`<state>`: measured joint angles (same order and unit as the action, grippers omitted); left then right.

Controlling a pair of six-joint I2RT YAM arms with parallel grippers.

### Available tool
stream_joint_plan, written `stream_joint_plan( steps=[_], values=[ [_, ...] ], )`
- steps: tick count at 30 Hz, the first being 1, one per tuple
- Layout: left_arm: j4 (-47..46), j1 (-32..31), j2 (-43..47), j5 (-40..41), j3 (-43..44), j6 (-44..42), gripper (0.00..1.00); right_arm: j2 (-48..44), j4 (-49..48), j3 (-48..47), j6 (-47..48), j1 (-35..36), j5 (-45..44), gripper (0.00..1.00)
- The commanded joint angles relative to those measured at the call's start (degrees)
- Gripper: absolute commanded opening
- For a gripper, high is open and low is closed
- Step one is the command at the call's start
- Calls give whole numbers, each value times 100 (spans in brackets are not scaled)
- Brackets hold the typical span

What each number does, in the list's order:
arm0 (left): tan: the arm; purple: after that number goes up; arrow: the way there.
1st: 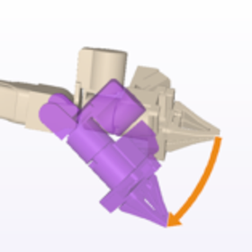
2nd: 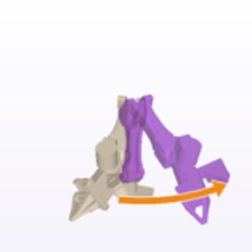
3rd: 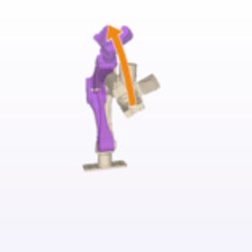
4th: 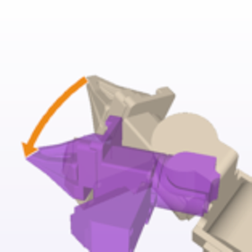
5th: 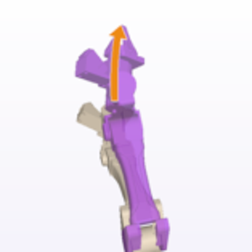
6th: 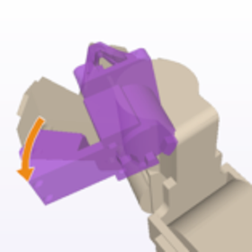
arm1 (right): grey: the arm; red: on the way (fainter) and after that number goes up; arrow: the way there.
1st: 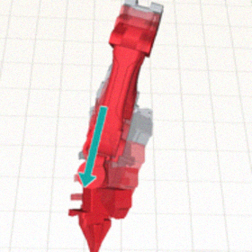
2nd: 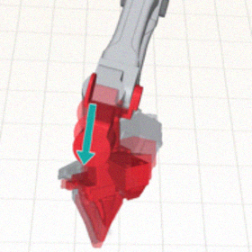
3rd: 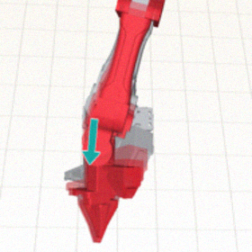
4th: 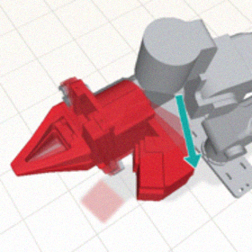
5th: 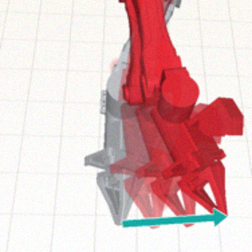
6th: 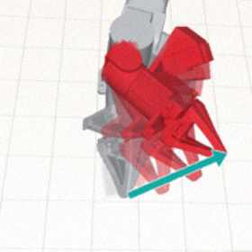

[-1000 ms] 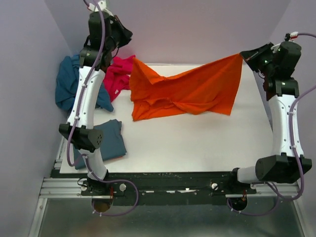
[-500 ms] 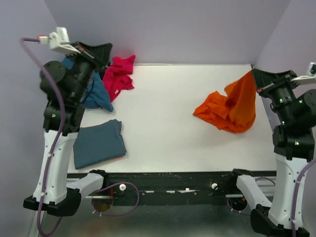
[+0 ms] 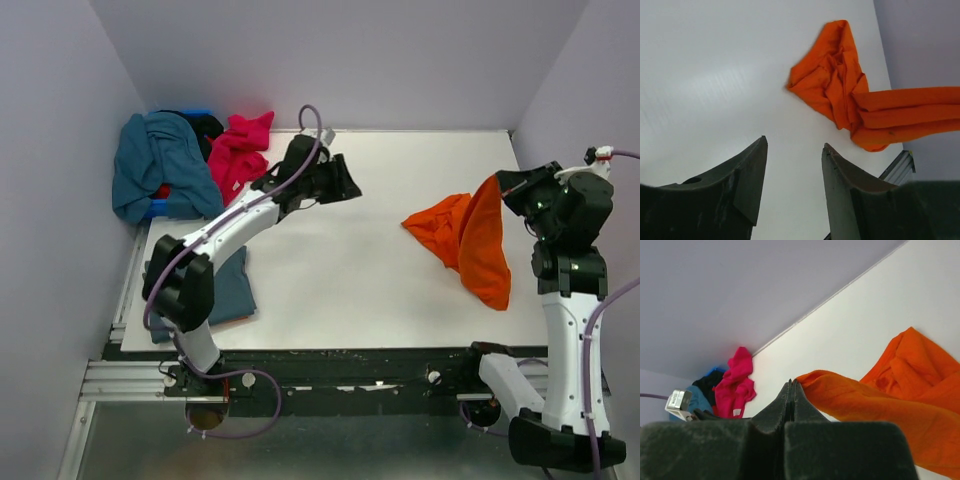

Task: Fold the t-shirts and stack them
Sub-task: Flatten out the tshirt

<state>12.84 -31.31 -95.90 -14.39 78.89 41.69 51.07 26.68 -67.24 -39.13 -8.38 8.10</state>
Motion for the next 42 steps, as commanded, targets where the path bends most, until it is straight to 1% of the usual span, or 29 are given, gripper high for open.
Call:
stream_joint_plan(
  steps=[1, 4, 5, 7, 15, 22, 26, 29, 30, 31, 32, 34, 36, 37, 39, 40, 42],
  values=[
    [-238, -366, -1104, -617, 1003, -153, 61, -448, 92, 421, -103, -41, -1178, 1],
    [-282, -534, -1825, -819, 1548, -170, 75, -615, 5, 633, -59, -32, -1354, 1],
    [-265, -595, -2019, -863, 1759, -179, 81, -624, -4, 660, -24, -32, -1346, 1],
    [-230, -692, -2458, -968, 2163, -249, 99, -581, -5, 660, 28, -41, -1302, 1],
    [465, -973, -4207, -1109, 4106, -364, 96, -536, -101, 774, 20, -32, -994, 1],
    [465, -1044, -4999, -1285, 4608, -4, 91, -528, -180, 836, 2, -41, -924, 1],
    [465, -1088, -5167, -1294, 4653, 23, 81, -501, -198, 844, 20, -41, -924, 1],
    [369, -1132, -5316, -1530, 4662, 102, 78, -466, -215, 862, 29, -32, -898, 1],
    [299, -1140, -5351, -1636, 4653, 154, 76, -440, -215, 862, 20, -41, -880, 1],
    [211, -1149, -5378, -1724, 4618, 207, 71, -422, -215, 871, 20, -41, -863, 1],
    [80, -1141, -5404, -1812, 4557, 277, 64, -422, -207, 871, -6, -41, -845, 1],
    [-289, -1123, -5352, -1953, 4320, 444, 38, -405, -216, 880, -15, -41, -845, 1],
    [-1025, -1027, -5221, -2155, 3864, 847, 3, -422, -224, 906, -33, -32, -845, 1],
    [-1247, -939, -5098, -2190, 3557, 1032, 0, -414, -224, 915, -33, -32, -845, 1],
    [-1941, -737, -4686, -2112, 2802, 1174, 0, -440, -215, 950, -33, -32, -845, 1],
    [-2169, -649, -4457, -2016, 2407, 1131, 0, -449, -198, 976, -33, -41, -862, 1],
    [-2294, -456, -3896, -1796, 1747, 938, 0, -440, -215, 1055, -50, -41, -889, 1]
  ],
)
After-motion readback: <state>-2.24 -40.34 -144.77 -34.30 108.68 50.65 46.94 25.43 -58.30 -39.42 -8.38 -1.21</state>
